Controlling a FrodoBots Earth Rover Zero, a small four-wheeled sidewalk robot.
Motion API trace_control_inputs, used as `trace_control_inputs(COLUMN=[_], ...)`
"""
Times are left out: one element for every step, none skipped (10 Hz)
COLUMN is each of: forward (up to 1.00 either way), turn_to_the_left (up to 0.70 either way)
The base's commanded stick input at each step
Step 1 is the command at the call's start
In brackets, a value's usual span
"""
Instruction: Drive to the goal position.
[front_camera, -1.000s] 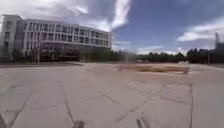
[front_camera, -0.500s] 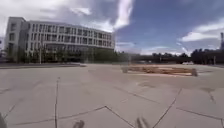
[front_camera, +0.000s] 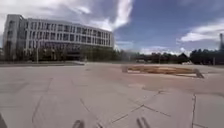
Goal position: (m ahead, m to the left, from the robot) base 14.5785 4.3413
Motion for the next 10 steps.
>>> trace_control_inputs(forward=[1.0,1.0,1.0,1.0,1.0,1.0,1.0,1.0,1.0,1.0], turn_to_the_left=[0.0,0.0,0.0,0.0,0.0,0.0,0.0,0.0,0.0,0.0])
